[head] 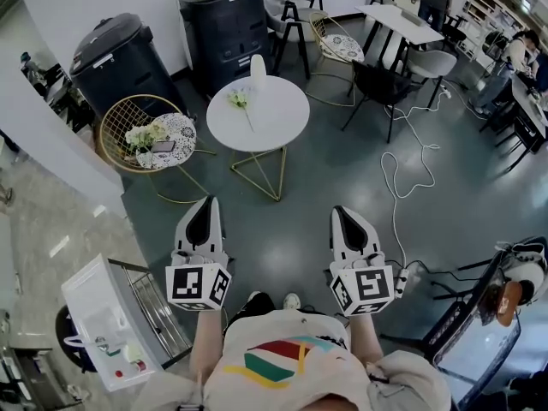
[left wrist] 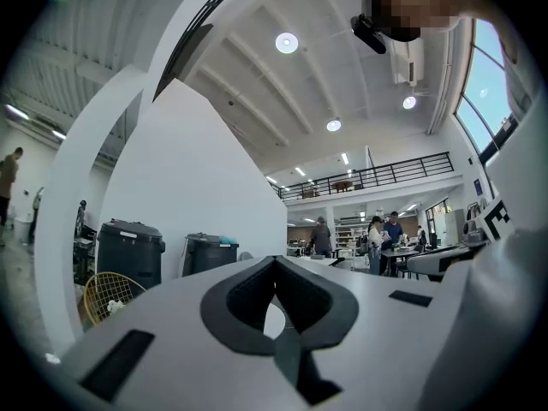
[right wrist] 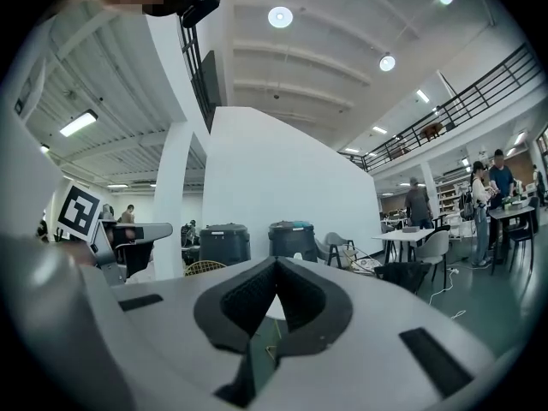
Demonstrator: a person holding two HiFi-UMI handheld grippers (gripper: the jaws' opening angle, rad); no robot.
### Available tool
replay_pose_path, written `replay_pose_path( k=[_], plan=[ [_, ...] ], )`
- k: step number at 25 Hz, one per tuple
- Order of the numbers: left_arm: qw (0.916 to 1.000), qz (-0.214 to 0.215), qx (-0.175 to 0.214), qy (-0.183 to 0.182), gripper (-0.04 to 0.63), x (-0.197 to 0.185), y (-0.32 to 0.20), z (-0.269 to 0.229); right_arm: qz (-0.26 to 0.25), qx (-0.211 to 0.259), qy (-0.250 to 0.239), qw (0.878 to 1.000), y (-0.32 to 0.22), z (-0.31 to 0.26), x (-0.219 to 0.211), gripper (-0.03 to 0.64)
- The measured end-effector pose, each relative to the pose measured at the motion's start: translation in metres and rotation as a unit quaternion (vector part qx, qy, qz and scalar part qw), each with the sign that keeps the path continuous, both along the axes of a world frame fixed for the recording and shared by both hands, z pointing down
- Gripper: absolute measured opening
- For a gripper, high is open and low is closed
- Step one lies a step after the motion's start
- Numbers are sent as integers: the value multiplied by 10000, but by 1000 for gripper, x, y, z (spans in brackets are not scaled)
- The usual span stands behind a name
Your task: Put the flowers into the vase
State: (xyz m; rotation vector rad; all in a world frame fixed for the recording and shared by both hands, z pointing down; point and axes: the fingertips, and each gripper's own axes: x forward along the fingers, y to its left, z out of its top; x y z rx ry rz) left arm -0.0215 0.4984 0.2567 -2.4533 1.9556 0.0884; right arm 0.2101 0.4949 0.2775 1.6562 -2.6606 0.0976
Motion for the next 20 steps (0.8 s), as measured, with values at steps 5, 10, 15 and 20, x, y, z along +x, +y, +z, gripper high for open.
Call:
replay_pose_path(
  k=[5,10,15,20],
  plan=[
    [9998,-171,-61,26,6,13,2,6,-82,-141,-112,9998,-4,9,24,11],
    [9998,-204,-78,43,6,18,-6,6,-229,-146,-68,9996,-3,11,27,11],
    [9998,-175,-10,41,6,21,-21,6,-276,-156,-142,9994,-19,14,24,11],
    [9996,-235,54,135,6,5,-53,7,-356,-63,-118,9993,-52,10,4,11]
  ],
)
